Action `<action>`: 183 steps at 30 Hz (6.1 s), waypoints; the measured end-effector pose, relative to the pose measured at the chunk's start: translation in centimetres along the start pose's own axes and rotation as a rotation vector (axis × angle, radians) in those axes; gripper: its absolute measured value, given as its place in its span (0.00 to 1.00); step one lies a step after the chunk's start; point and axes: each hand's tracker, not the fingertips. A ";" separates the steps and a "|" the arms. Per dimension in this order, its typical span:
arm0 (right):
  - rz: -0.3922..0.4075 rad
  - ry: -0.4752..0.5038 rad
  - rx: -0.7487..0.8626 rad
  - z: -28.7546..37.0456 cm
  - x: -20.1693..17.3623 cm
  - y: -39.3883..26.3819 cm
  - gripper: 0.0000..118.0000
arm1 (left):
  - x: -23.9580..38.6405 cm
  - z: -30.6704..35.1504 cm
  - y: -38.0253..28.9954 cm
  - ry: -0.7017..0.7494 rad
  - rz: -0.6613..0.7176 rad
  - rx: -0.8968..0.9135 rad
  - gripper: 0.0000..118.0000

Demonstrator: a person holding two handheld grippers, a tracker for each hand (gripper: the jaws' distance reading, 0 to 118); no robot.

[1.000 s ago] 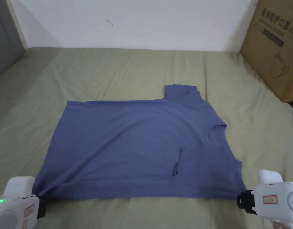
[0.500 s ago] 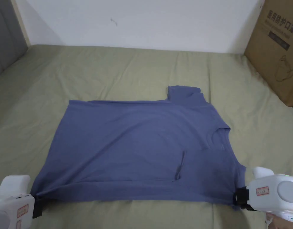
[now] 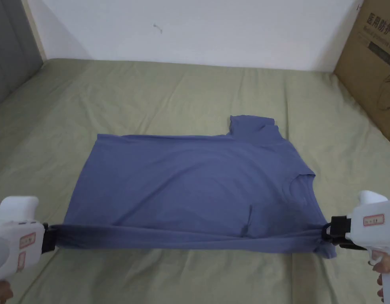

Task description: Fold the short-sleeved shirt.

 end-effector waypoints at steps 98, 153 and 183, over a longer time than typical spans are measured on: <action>0.120 -0.097 0.079 1.7 -1.6 -5.0 0.71 | -0.1 0.9 -3.5 0.007 0.001 0.015 0.85; 0.273 -0.094 -0.047 -19.6 -4.2 23.6 0.03 | 2.4 -19.3 18.8 -0.085 0.097 -0.074 0.92; 0.280 0.050 0.088 1.7 -2.8 13.4 0.03 | -0.8 -1.8 14.9 -0.122 0.037 0.058 0.01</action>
